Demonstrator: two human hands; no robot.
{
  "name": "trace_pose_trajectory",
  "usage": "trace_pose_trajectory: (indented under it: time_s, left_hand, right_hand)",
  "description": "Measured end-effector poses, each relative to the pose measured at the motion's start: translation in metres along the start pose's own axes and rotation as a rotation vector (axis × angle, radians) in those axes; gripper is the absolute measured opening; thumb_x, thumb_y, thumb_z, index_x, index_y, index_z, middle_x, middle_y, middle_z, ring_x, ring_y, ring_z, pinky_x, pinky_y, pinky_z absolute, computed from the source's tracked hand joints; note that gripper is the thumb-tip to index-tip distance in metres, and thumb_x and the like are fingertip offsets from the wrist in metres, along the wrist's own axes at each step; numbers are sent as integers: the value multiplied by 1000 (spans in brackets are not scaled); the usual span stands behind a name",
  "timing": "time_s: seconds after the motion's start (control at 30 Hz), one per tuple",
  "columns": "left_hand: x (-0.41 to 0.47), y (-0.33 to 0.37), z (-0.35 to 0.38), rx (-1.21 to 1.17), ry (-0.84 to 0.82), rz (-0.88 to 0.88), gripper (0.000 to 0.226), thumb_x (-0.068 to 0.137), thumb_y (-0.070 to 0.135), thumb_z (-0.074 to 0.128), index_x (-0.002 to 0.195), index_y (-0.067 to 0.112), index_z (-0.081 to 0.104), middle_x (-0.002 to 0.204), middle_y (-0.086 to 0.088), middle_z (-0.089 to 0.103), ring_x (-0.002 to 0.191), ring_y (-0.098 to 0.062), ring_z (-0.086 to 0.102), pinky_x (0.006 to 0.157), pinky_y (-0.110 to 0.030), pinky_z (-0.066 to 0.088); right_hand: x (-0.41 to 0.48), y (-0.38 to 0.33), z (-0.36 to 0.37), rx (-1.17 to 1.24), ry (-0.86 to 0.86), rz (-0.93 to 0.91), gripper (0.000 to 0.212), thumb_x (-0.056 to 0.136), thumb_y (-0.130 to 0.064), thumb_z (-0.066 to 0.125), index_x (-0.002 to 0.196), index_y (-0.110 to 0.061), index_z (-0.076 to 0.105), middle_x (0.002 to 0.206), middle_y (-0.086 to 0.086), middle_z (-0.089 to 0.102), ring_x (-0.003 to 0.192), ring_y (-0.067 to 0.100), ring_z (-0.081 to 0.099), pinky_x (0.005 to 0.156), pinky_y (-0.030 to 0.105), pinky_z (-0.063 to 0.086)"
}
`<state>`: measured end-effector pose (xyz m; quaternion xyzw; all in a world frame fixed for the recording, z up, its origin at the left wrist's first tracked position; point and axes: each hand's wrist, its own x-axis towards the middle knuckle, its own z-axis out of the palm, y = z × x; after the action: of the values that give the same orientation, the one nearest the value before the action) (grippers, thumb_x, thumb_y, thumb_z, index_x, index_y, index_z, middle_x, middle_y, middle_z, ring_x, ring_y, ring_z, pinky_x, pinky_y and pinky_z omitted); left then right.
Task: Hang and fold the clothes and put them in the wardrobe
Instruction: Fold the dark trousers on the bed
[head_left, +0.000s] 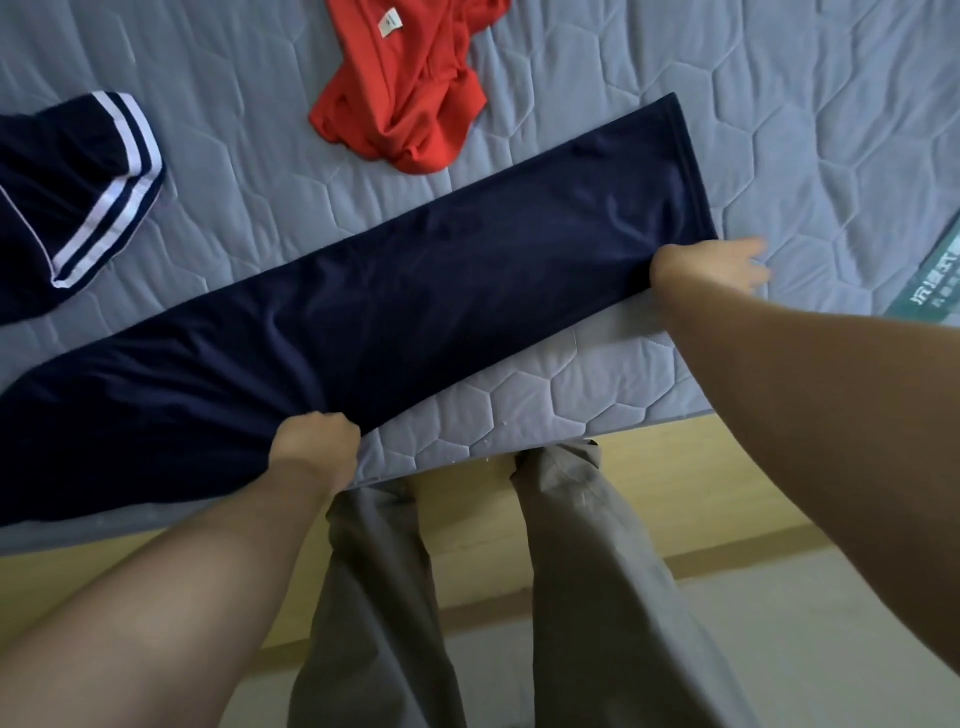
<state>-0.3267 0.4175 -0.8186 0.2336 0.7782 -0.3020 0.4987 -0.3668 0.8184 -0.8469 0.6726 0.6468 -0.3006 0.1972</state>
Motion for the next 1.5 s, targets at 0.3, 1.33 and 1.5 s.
trace_pose_trajectory:
  time_s: [0.3, 1.33, 1.5]
  left_hand:
    - [19, 24, -59, 57, 332, 178, 47, 96, 64, 33, 85, 21, 48, 71, 4, 44, 53, -16, 42, 45, -29, 26]
    - [41, 165, -201, -226, 396, 408, 30, 95, 53, 46, 93, 23, 46, 92, -3, 65, 78, -28, 63, 66, -35, 46]
    - [71, 176, -274, -627, 805, 213, 21, 101, 34, 49, 113, 16, 54, 117, -5, 57, 107, -27, 56, 81, -39, 45]
  right_hand:
    - [24, -45, -13, -174, -112, -403, 66, 83, -71, 40, 122, -21, 55, 116, 3, 60, 109, 29, 59, 95, 44, 43]
    - [92, -24, -110, 131, -462, -302, 10, 84, -13, 77, 92, -19, 75, 87, 3, 75, 81, 23, 73, 76, 39, 62]
    - [103, -14, -108, 120, -399, -310, 29, 80, -40, 80, 92, -20, 63, 92, -1, 68, 82, 19, 66, 63, 32, 52]
